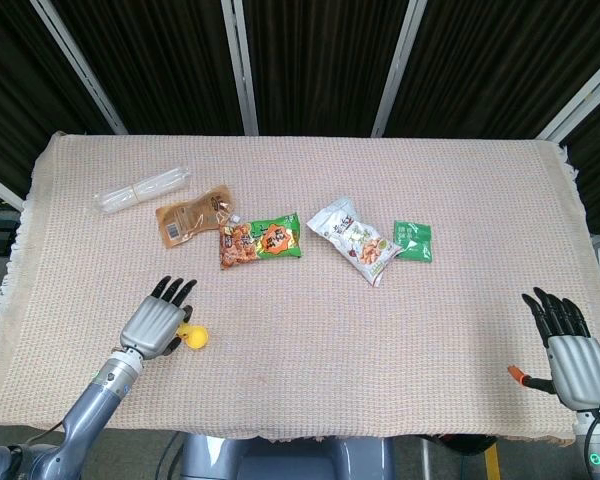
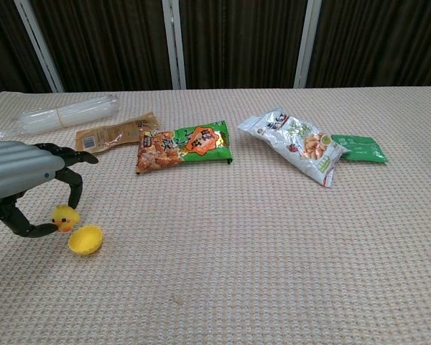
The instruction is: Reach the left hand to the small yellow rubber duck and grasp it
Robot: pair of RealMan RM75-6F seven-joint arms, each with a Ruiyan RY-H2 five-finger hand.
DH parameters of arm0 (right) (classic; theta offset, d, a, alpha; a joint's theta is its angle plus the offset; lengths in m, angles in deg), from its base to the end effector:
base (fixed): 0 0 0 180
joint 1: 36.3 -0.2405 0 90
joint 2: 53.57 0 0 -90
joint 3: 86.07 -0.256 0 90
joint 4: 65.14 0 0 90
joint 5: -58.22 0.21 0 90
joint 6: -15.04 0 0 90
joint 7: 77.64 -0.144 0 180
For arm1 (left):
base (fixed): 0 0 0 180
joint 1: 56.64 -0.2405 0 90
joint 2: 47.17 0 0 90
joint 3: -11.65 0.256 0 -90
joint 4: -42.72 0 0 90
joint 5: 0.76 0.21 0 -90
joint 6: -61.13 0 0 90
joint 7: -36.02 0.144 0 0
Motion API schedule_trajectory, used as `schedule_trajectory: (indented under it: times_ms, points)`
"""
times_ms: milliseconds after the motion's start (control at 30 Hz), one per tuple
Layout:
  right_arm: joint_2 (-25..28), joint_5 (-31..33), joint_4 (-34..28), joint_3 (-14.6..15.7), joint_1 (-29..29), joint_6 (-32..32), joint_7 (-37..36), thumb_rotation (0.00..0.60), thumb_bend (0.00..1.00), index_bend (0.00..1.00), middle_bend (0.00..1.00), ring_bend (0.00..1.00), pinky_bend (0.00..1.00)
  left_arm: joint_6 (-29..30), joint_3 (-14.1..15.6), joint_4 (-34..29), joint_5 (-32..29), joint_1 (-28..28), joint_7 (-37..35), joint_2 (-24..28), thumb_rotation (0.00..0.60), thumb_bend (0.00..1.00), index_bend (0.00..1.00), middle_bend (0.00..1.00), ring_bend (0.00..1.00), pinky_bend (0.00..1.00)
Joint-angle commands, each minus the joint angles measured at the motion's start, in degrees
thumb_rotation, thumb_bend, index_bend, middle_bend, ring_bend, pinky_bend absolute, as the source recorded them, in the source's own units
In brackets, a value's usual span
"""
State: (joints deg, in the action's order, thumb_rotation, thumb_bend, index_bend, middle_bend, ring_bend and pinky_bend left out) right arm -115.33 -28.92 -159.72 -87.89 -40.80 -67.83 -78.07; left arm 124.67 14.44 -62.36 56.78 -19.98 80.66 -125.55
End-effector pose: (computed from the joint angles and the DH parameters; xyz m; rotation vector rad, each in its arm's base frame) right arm -0.3086 -0.1746 0.1599 1.4290 -0.9448 0.8817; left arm -0.1874 0.2578 0.0094 -2.0038 -0.7828 -0.5319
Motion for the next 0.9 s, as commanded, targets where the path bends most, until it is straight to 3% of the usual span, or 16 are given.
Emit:
schedule_trajectory:
  times_ms: [33, 633, 800, 900]
  points:
    - [0.0, 0.0, 0.0, 0.0, 0.0, 0.0, -0.1, 0.6, 0.01, 0.06, 0.0, 0.0, 0.0, -0.8, -0.1, 2.0, -0.8, -0.1, -0.8, -1.3, 0.6, 0.48, 0.51, 0.0, 0.0, 0.03]
    - [0.1, -0.4, 0.0, 0.1, 0.1, -0.1, -0.5, 0.6, 0.01, 0.05, 0.0, 0.0, 0.0, -1.5, -0.3, 4.7, -0.8, -0.1, -1.5, -6.0, 0.6, 0.47, 0.49, 0.0, 0.0, 0.02]
    - [0.2, -0.3, 0.0, 0.1, 0.1, -0.2, -0.6, 0.6, 0.01, 0.05, 0.0, 0.0, 0.0, -1.6, -0.1, 4.7, -1.4, 0.3, 0.1, -5.7, 0.6, 0.28, 0.3, 0.0, 0.0, 0.0]
    - [0.1, -0.4, 0.0, 0.1, 0.1, -0.1, -0.6, 0.6, 0.01, 0.05, 0.0, 0.0, 0.0, -1.4, -0.1, 4.3, -1.7, 0.6, 1.0, -5.4, 0.6, 0.25, 0.23, 0.0, 0.0, 0.0]
